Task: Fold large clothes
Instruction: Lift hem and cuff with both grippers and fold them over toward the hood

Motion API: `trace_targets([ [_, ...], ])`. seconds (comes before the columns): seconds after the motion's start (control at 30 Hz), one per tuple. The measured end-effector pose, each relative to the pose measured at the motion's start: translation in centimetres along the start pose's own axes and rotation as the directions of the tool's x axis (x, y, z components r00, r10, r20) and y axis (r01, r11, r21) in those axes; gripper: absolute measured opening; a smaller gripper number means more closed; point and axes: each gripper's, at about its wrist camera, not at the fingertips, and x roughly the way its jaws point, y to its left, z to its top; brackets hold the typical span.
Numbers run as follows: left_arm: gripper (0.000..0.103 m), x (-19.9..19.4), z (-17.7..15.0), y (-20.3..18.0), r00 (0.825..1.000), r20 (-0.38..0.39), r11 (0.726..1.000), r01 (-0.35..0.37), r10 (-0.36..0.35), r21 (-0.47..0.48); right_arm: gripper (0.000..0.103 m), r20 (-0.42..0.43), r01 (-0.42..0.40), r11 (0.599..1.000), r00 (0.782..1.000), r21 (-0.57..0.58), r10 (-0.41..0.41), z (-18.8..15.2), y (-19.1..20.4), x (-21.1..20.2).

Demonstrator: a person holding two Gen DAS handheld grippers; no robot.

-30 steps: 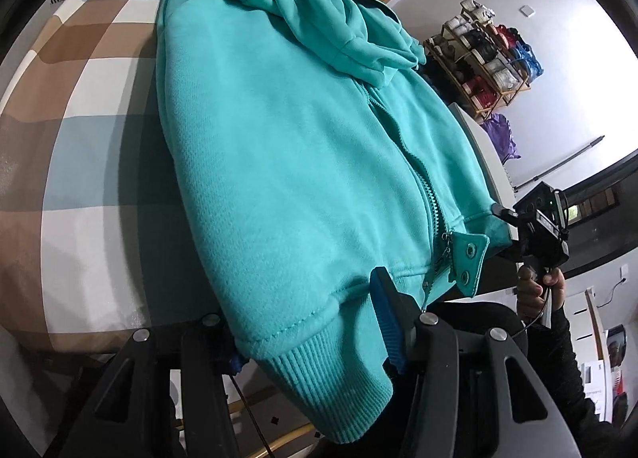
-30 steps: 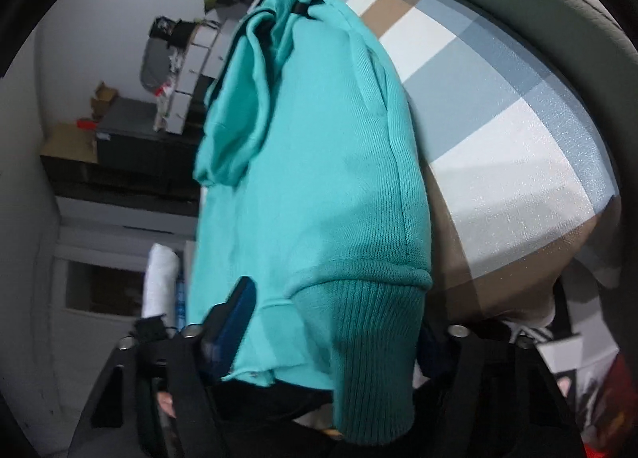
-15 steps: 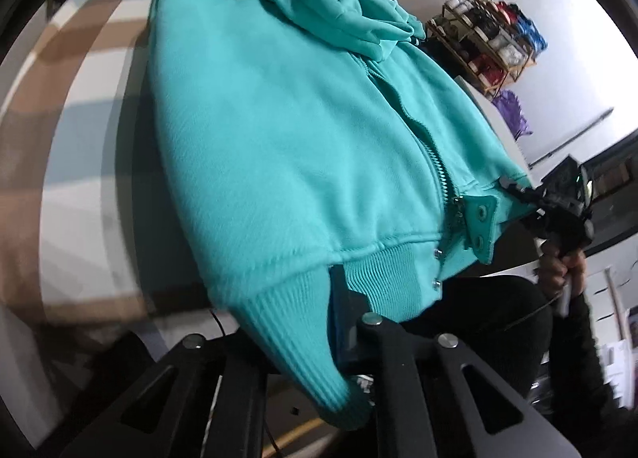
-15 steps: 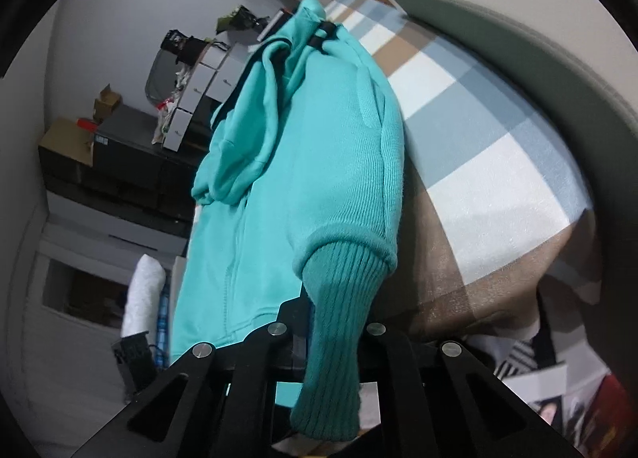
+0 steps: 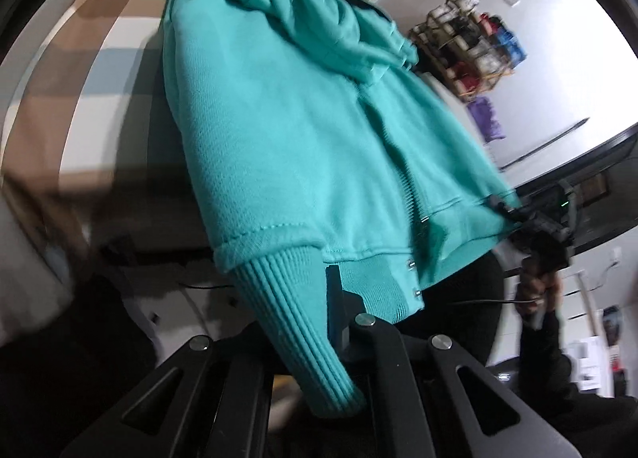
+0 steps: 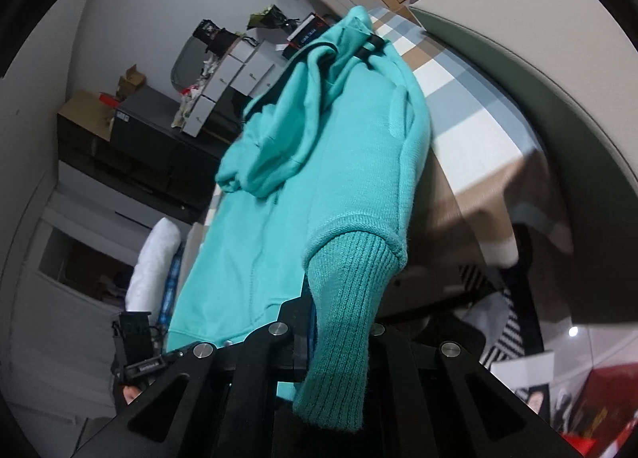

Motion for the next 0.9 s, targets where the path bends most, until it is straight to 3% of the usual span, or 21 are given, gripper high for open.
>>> trace_targets([
  [0.07, 0.0, -1.4, 0.0, -0.2, 0.999, 0.006, 0.999, 0.038, -0.038, -0.029, 0.008, 0.022, -0.068, 0.998, 0.997, 0.014, 0.068, -0.8, 0.5, -1.7],
  [0.17, 0.0, -3.5, 2.1, -1.6, 0.996, 0.035, 0.997, 0.081, -0.081, 0.008, 0.008, 0.068, -0.08, 0.996, 0.994, -0.025, 0.081, -0.5, 3.0, -4.1],
  [0.3, 0.0, -4.7, 9.0, -3.8, 0.993, 0.047, 0.991, 0.104, -0.108, 0.086, 0.008, 0.12, -0.109, 0.992, 0.986, -0.055, 0.115, 3.7, 6.3, -5.0],
  [0.4, 0.0, -4.7, 16.0, -4.8, 0.992, 0.07, 0.991, 0.098, -0.104, 0.091, 0.007, 0.128, -0.092, 0.993, 0.987, -0.072, 0.101, 9.1, 8.7, -3.8],
  [0.57, 0.0, -3.4, 28.3, -3.9, 0.991, 0.132, 1.0, 0.005, -0.006, 0.013, 0.007, 0.084, -0.006, 1.0, 0.996, -0.008, 0.006, 20.1, 10.5, 0.4],
  [0.67, 0.0, -1.1, 34.1, -1.3, 0.993, 0.114, 0.996, 0.002, 0.009, -0.095, 0.007, 0.011, 0.076, 0.995, 0.997, 0.069, -0.077, 26.7, 9.7, 4.5],
  [0.77, 0.0, 1.4, 37.3, 0.6, 0.995, 0.096, 0.987, 0.0, 0.015, -0.161, 0.007, -0.048, 0.145, 0.98, 0.989, 0.135, -0.139, 31.6, 8.1, 8.8],
  [0.9, 0.0, 4.9, 40.2, 3.2, 0.998, 0.049, 0.978, -0.03, 0.041, -0.206, 0.007, -0.13, 0.216, 0.964, 0.972, 0.153, -0.197, 35.3, 6.1, 14.6],
])
